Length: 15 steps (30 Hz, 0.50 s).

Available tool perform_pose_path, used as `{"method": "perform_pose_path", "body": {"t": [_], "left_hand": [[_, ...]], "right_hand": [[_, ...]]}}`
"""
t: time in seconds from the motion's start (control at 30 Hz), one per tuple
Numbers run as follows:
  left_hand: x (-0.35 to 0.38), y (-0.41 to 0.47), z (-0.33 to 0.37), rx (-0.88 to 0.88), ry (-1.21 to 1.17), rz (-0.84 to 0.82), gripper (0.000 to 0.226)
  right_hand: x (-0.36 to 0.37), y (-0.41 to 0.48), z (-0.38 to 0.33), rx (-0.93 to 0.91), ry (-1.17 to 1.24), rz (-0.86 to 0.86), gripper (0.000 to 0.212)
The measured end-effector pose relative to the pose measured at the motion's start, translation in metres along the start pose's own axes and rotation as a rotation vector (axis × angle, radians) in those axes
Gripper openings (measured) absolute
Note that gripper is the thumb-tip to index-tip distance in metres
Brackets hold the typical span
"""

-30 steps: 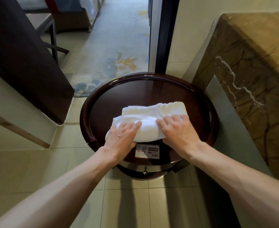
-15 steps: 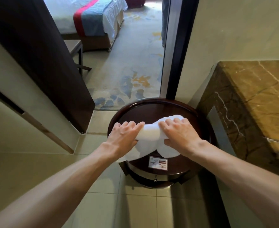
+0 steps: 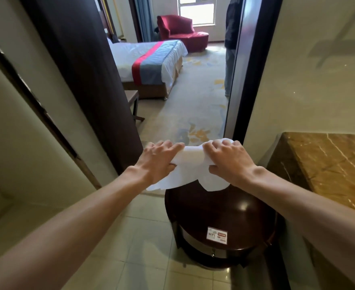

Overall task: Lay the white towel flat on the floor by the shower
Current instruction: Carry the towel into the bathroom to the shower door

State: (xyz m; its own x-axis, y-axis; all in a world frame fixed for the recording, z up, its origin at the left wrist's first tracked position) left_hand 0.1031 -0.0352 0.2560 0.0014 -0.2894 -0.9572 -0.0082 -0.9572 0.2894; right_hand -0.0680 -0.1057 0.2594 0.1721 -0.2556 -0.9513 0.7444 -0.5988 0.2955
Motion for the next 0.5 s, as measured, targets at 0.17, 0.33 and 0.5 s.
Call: {"method": "perform_pose_path", "body": {"t": [0.17, 0.33, 0.5], "left_hand": [[-0.048, -0.006, -0.009, -0.051, 0.025, 0.047, 0.057], [-0.069, -0.016, -0.021, -0.08, 0.055, 0.084, 0.056], [-0.08, -0.031, -0.038, -0.155, 0.075, 0.085, 0.055]], "right_hand": [[-0.041, 0.012, -0.011, -0.014, 0.062, 0.058, 0.051], [-0.058, 0.023, -0.025, -0.065, 0.085, 0.062, 0.052], [-0.063, 0.037, -0.043, -0.107, 0.125, 0.063, 0.051]]}}
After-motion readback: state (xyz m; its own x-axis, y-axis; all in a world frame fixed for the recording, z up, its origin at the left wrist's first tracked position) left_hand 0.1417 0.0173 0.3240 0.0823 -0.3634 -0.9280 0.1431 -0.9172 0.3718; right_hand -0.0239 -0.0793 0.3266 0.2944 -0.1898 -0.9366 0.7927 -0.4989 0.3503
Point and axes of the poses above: each hand's wrist, its own y-axis towards the middle knuckle, its own x-axis out of the palm, z = x × y, the point moved 4 cm from there along y, towards the middle knuckle, and after that the axes turned 7 degrees about z, right-handed, at the moved point
